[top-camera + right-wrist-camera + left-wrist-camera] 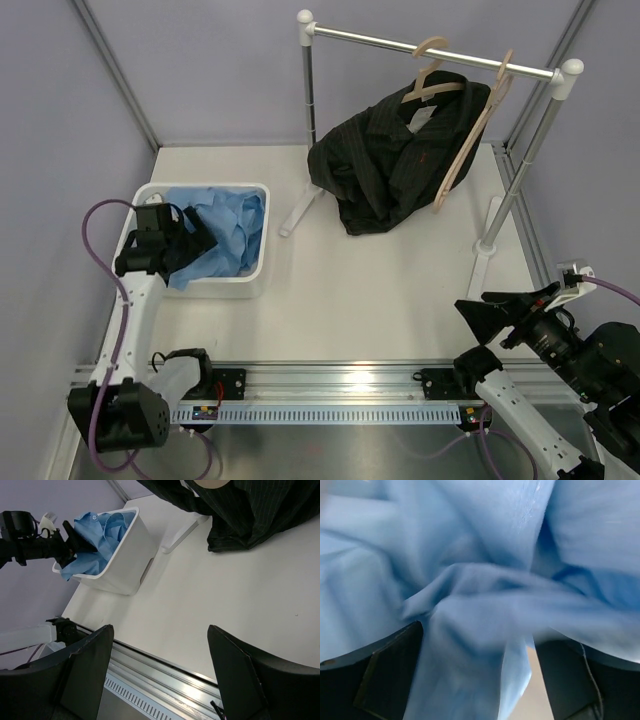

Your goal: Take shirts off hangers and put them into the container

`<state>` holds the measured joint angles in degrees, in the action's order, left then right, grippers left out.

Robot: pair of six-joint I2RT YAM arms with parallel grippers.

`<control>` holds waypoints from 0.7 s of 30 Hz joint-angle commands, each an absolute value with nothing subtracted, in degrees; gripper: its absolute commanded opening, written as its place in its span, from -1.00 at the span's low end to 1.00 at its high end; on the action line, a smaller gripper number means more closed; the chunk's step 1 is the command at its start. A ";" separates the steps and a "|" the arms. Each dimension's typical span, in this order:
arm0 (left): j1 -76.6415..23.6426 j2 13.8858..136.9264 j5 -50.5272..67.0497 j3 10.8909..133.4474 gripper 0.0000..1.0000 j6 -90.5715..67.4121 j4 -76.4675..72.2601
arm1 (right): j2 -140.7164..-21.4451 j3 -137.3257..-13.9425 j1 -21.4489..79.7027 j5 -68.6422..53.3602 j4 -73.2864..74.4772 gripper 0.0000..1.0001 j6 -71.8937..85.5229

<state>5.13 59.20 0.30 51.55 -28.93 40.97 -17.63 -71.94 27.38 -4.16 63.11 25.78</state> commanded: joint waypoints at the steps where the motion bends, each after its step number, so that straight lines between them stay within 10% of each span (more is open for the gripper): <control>1: 5.45 51.34 -9.47 56.58 0.94 -30.93 44.54 | -17.40 -73.13 27.42 -5.27 63.63 0.68 25.31; 7: 5.45 38.07 -14.78 62.57 0.97 -31.21 43.44 | -18.02 -73.04 27.42 -6.33 62.40 0.68 25.75; 14: 4.23 39.28 32.21 57.58 0.97 -29.34 7.78 | -19.60 -72.86 27.42 -7.21 61.00 0.68 26.02; 21: -12.79 54.91 32.26 69.92 0.97 -18.04 -3.35 | -21.70 -74.27 27.42 -7.03 61.70 0.68 25.32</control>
